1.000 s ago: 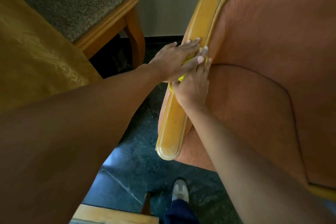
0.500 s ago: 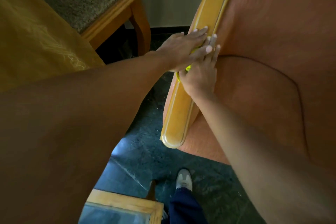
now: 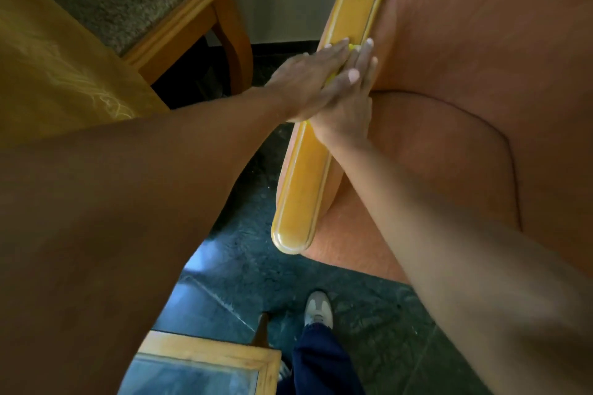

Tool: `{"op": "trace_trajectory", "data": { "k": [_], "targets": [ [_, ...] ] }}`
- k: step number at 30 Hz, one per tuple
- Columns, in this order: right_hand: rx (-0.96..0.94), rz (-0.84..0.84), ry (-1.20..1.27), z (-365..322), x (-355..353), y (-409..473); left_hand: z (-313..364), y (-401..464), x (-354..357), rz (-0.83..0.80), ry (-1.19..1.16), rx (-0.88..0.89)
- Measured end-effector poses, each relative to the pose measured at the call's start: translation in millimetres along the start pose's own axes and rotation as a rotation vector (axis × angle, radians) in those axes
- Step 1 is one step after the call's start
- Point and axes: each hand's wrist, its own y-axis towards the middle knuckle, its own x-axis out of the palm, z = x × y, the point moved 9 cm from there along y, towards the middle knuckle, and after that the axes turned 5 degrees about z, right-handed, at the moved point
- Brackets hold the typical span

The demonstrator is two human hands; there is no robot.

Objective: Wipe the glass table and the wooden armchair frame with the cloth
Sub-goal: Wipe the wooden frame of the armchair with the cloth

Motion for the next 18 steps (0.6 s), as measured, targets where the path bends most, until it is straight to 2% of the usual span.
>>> {"op": "trace_trajectory", "data": {
  "k": [3, 7, 9, 12, 16, 18],
  "targets": [
    [-0.084, -0.054, -0.102, -4.4, 4.5, -35.6, -3.0, 0.5, -1.1, -0.008, 0.015, -0.015],
    [-0.188, -0.212, -0.110, -4.2, 11.3, -181.3, 4.2, -2.6, 7.2, -0.017, 0.058, -0.005],
    [-0.253, -0.229, -0.082, -11.5, 11.7, -216.9, 0.3, -3.5, 6.6, -0.007, 0.072, 0.003],
    [-0.204, -0.229, -0.098, -8.9, 21.4, -171.7, -3.1, -4.3, 8.4, -0.002, 0.080, 0.016],
    [0.052, -0.084, 0.048, 8.2, 13.5, -34.0, -2.9, -4.1, 13.4, 0.039, 0.053, 0.010],
    [0.078, -0.034, 0.086, 11.2, 7.5, -21.2, -1.3, -2.9, 13.1, 0.053, 0.030, 0.008]
  ]
}}
